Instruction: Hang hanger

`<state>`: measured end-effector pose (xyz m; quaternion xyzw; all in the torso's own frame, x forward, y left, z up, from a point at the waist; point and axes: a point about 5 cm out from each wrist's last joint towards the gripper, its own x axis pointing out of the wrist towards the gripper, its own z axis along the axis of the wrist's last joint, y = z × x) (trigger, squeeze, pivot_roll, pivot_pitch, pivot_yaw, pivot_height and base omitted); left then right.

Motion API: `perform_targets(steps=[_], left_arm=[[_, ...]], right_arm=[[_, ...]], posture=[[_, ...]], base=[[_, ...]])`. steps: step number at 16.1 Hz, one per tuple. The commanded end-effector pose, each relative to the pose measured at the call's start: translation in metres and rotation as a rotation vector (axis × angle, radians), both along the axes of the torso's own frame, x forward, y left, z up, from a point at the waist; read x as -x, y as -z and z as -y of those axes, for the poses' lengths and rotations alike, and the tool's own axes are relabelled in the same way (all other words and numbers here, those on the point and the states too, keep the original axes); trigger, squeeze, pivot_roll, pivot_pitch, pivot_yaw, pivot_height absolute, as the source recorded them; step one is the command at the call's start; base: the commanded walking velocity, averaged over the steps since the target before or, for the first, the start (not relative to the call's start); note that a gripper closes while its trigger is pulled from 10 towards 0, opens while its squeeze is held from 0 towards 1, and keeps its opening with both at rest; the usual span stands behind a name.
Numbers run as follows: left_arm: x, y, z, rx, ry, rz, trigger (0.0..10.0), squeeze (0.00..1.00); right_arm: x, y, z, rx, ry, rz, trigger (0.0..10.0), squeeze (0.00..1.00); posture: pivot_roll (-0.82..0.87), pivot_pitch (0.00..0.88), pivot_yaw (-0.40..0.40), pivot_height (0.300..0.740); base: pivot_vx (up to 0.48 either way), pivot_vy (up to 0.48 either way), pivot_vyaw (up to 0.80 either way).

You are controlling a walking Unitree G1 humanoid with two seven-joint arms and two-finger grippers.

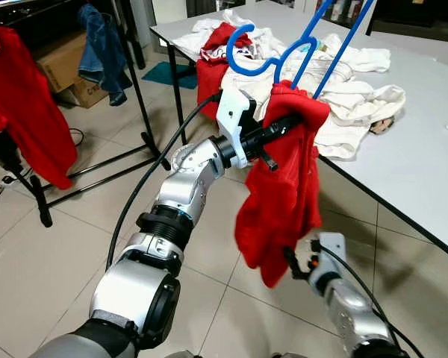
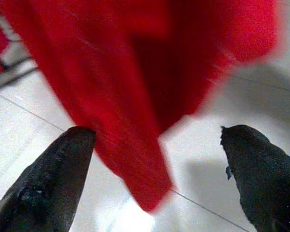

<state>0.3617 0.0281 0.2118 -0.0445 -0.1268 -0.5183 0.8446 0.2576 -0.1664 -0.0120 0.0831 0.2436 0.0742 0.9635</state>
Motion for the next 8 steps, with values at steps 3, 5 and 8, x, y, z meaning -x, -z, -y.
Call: perform_targets(steps=[3,5,8], left_arm=[[0.002,-0.007,-0.001,0.0,0.011,0.038,10.0,0.0],[0.001,-0.007,-0.002,-0.001,0.01,0.038,10.0,0.0],[0.002,-0.008,0.0,0.002,0.015,0.043,10.0,0.0]], right_arm=[[-0.01,-0.013,-0.011,-0.076,-0.053,0.068,10.0,0.58],[-0.01,-0.014,-0.013,-0.1,-0.068,0.076,10.0,0.58],[-0.016,-0.016,-0.027,-0.115,-0.1,0.086,2.0,0.55]], posture=[[-0.13,0.0,0.061,0.74],[-0.13,0.0,0.06,0.74],[-0.13,0.0,0.06,0.74]], base=[[0.0,0.0,0.0],[0.0,0.0,0.0],[0.0,0.0,0.0]])
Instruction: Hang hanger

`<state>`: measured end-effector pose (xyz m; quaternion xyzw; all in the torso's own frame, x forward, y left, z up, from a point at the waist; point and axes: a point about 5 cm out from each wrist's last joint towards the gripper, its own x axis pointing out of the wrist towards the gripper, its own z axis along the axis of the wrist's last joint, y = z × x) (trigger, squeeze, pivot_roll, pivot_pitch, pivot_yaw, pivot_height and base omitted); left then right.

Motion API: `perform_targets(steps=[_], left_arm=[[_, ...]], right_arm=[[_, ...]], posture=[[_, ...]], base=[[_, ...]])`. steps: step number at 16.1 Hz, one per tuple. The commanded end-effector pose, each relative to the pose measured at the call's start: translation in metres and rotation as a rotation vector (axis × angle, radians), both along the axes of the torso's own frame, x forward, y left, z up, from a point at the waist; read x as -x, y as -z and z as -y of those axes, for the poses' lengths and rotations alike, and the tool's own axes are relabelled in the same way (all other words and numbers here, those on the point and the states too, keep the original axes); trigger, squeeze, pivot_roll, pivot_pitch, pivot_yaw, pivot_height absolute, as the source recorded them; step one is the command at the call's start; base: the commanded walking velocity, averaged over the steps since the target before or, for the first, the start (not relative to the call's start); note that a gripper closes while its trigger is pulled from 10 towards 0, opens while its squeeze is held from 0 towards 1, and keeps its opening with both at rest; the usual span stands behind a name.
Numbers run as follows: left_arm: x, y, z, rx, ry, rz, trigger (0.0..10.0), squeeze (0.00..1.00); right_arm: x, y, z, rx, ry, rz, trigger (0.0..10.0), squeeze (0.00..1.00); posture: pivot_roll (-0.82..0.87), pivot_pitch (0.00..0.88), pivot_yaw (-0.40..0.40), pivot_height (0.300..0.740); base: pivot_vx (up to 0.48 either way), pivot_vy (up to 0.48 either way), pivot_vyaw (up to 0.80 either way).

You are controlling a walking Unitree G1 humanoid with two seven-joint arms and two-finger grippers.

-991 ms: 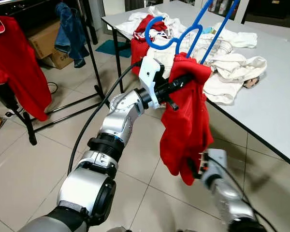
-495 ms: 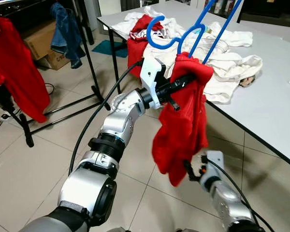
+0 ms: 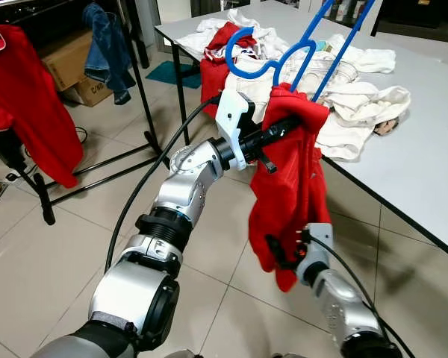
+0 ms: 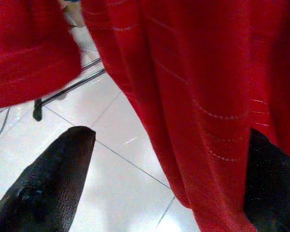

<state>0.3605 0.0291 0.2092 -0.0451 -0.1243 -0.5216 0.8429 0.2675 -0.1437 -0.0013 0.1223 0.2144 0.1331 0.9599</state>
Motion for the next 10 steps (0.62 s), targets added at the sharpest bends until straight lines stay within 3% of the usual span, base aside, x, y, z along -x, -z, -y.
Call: perform_targets(steps=[1,2,3,5,10], left_arm=[[0.001,-0.011,0.002,0.005,0.008,0.048,10.0,0.0],[0.001,-0.012,0.002,0.007,0.01,0.049,10.0,0.0],[0.002,-0.012,0.003,0.009,0.012,0.051,10.0,0.0],[0.002,-0.013,0.002,0.012,0.009,0.054,10.0,0.0],[0.001,-0.014,-0.001,0.017,-0.001,0.058,10.0,0.0]], right_arm=[[-0.008,-0.006,-0.006,-0.011,-0.01,0.03,0.0,0.48],[-0.01,-0.008,-0.009,-0.02,-0.019,0.044,0.0,0.17],[-0.012,-0.011,-0.01,-0.027,-0.026,0.055,0.0,0.07],[-0.012,-0.014,-0.008,-0.039,-0.037,0.082,0.0,0.0],[-0.006,-0.015,0.0,-0.059,-0.016,0.146,0.0,0.0]], posture=[[-0.13,0.0,0.06,0.74],[-0.13,0.0,0.059,0.74],[-0.13,0.0,0.059,0.74],[-0.12,0.0,0.053,0.74],[-0.12,0.0,0.048,0.74]], base=[[0.0,0.0,0.0],[0.0,0.0,0.0],[0.0,0.0,0.0],[0.0,0.0,0.0],[0.0,0.0,0.0]])
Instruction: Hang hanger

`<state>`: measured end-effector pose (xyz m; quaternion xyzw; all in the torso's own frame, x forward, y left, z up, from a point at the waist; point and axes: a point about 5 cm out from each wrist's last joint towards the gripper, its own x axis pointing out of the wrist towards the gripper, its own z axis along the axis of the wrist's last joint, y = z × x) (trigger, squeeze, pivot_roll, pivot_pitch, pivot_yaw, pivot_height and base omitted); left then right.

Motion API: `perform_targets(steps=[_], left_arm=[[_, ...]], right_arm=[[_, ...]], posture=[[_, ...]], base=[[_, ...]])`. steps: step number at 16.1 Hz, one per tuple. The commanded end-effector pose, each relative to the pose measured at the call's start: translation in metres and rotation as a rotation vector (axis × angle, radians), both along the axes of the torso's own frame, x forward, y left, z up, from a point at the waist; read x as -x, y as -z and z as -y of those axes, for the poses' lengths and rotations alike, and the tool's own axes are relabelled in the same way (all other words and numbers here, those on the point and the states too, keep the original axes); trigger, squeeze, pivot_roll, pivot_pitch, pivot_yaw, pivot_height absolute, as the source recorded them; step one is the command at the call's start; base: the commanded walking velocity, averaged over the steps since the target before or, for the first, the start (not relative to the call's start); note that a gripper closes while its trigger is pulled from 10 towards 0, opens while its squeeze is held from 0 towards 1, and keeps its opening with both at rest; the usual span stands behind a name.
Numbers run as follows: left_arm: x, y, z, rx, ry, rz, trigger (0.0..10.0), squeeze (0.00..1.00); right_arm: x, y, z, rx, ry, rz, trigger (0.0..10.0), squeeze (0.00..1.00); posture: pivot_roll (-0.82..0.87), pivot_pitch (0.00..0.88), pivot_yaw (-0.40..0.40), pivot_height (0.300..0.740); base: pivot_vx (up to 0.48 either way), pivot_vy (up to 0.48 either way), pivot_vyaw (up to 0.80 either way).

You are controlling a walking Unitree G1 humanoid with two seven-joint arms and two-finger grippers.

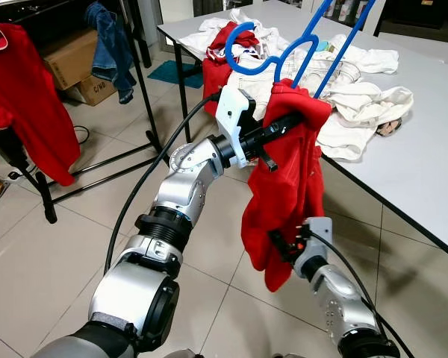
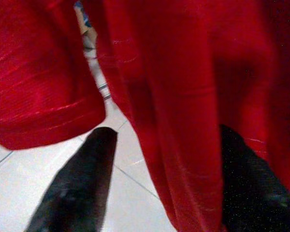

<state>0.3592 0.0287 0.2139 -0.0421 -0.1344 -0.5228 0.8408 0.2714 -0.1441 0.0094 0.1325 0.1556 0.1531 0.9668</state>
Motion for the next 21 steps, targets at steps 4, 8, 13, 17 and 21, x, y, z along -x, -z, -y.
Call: perform_targets(steps=[4,8,13,17,21], left_arm=[[0.002,-0.009,0.001,0.015,0.003,0.034,10.0,0.0],[0.0,-0.013,-0.003,0.016,-0.008,0.042,10.0,0.0],[-0.001,-0.012,-0.006,0.01,-0.013,0.043,10.0,0.0],[0.001,-0.019,-0.003,0.02,0.003,0.06,10.0,0.0],[0.005,-0.03,0.002,0.047,0.033,0.088,10.0,0.0]], right_arm=[[0.002,-0.007,-0.002,-0.041,-0.01,0.069,0.0,0.0],[0.005,-0.003,0.005,-0.035,0.011,0.061,0.0,0.0],[0.015,0.005,-0.001,0.02,-0.082,0.029,10.0,0.0],[0.017,0.009,-0.009,0.045,-0.135,0.011,10.0,0.0],[0.011,0.008,-0.016,0.069,-0.148,0.01,10.0,0.0]], posture=[[-0.13,0.0,0.052,0.74],[-0.12,0.0,0.054,0.74],[-0.12,0.0,0.056,0.74],[-0.13,0.0,0.058,0.74],[-0.13,0.0,0.057,0.74]], base=[[0.0,0.0,0.0],[0.0,0.0,0.0],[0.0,0.0,0.0],[0.0,0.0,0.0],[0.0,0.0,0.0]])
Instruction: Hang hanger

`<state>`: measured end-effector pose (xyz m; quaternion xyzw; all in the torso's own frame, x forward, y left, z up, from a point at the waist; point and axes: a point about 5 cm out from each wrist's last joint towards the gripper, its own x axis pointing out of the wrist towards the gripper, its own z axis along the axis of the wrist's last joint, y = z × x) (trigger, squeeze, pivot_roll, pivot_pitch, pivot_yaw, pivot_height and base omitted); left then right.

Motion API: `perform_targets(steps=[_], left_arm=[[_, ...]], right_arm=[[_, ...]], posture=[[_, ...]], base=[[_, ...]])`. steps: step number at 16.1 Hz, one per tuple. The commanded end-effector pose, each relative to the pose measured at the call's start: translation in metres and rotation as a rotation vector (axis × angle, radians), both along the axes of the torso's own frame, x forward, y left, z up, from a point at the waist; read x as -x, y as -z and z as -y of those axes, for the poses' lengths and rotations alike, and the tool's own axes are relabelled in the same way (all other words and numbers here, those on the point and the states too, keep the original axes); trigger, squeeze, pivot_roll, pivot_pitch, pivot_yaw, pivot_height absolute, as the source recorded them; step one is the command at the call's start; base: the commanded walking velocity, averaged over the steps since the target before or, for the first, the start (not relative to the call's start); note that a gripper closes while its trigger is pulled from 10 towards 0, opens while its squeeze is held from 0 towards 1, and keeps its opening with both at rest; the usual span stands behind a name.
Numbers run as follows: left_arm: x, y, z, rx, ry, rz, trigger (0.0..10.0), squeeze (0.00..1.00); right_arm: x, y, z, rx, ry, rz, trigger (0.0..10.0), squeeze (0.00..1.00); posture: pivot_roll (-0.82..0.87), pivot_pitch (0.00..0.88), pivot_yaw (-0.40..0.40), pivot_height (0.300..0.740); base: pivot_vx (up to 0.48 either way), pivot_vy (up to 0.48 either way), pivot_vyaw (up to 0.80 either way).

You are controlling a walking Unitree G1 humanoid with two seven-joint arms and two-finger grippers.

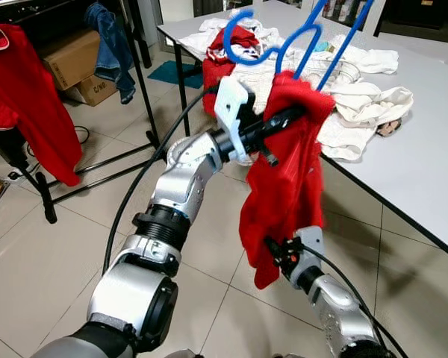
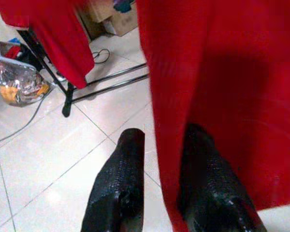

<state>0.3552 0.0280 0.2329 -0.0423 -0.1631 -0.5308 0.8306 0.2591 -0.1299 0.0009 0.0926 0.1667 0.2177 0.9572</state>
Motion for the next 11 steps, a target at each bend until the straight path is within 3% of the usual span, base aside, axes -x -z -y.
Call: perform_targets(steps=[1,5,7,9,11], left_arm=[[0.002,-0.013,0.001,0.022,0.013,0.041,10.0,0.0],[0.003,-0.016,0.0,0.029,0.013,0.049,10.0,0.0],[0.004,-0.016,0.0,0.029,0.012,0.046,10.0,0.0],[0.004,-0.014,-0.001,0.028,0.011,0.039,10.0,0.0],[0.005,-0.009,-0.003,0.022,0.005,0.028,10.0,0.0]], right_arm=[[-0.003,0.0,-0.003,0.017,-0.004,0.002,10.0,0.0],[0.001,0.01,-0.001,0.079,0.004,-0.056,10.0,0.0],[0.004,0.013,-0.001,0.056,0.011,-0.057,0.0,0.0],[0.003,0.012,-0.001,0.045,0.029,-0.049,0.0,0.0],[0.001,0.011,0.009,0.048,0.101,-0.043,0.0,0.0]], posture=[[-0.13,0.0,0.057,0.74],[-0.12,0.0,0.055,0.74],[-0.12,0.0,0.056,0.74],[-0.12,0.0,0.058,0.74],[-0.12,0.0,0.058,0.74]], base=[[0.0,0.0,0.0],[0.0,0.0,0.0],[0.0,0.0,0.0],[0.0,0.0,0.0],[0.0,0.0,0.0]])
